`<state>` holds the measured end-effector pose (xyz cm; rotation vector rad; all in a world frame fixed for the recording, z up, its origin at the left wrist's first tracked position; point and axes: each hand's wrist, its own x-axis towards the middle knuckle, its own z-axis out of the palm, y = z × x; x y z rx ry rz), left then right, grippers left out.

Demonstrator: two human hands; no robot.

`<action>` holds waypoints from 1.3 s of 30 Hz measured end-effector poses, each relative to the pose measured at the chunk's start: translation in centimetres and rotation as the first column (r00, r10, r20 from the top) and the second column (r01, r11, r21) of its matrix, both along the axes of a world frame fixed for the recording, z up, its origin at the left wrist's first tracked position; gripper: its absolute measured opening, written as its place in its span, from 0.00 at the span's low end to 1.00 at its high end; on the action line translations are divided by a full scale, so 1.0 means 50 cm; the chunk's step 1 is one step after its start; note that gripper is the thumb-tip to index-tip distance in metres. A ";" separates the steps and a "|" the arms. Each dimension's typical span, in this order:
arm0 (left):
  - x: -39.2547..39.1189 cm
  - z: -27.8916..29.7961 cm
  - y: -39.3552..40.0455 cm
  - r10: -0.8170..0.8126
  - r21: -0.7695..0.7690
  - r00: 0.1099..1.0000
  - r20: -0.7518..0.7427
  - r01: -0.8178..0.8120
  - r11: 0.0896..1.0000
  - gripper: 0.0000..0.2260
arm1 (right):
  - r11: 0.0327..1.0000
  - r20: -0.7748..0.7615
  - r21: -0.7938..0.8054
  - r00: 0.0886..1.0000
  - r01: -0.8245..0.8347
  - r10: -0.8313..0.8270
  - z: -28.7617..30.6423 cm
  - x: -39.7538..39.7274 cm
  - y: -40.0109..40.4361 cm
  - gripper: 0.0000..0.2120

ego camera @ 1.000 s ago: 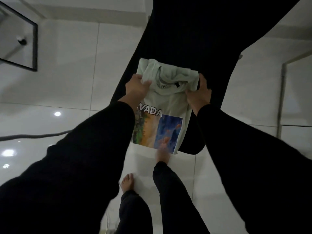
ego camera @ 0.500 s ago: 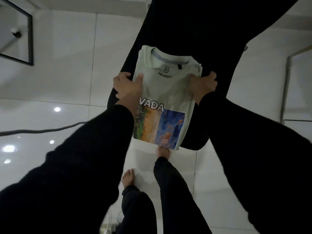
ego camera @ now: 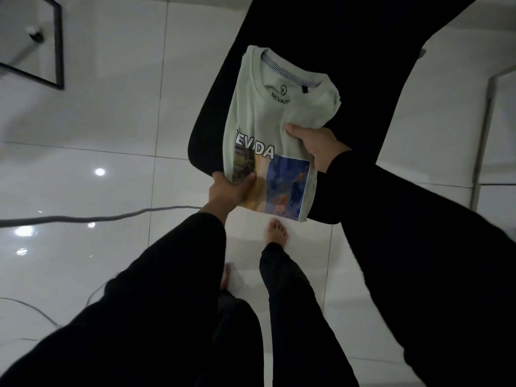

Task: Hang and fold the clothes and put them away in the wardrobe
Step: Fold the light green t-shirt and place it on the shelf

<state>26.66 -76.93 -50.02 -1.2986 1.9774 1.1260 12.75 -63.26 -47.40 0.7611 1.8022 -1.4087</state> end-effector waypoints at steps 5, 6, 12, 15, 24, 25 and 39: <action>0.033 0.043 -0.023 -0.166 0.337 0.984 0.063 0.136 0.932 0.26 | 0.995 0.067 -0.070 0.996 0.066 -0.062 0.053 0.035 -0.013 0.13; 0.037 0.059 -0.028 -0.157 0.386 0.986 0.061 0.122 0.914 0.27 | 0.992 0.055 -0.087 0.994 0.094 -0.090 0.074 0.041 -0.014 0.08; 0.054 0.203 -0.075 -0.082 0.603 0.996 0.026 0.050 0.796 0.32 | 0.889 -0.223 -0.235 0.868 0.394 -0.444 0.228 0.082 0.023 0.16; 0.046 0.306 -0.081 0.038 0.692 0.994 -0.103 0.044 0.721 0.24 | 0.787 -0.274 -0.319 0.743 0.529 -0.611 0.337 0.121 0.063 0.15; 0.038 0.683 0.080 0.387 0.899 0.822 -0.417 0.312 0.307 0.21 | 0.476 -0.371 -0.548 0.310 0.688 -0.875 0.721 0.321 0.256 0.21; 0.039 0.726 0.113 0.337 0.885 0.825 -0.454 0.376 0.275 0.23 | 0.431 -0.367 -0.570 0.253 0.699 -0.895 0.763 0.346 0.283 0.22; 0.213 0.972 0.679 -0.218 0.771 0.755 -0.619 0.636 0.011 0.13 | 0.007 -0.377 -0.658 -0.321 0.753 -0.869 0.916 0.759 0.749 0.30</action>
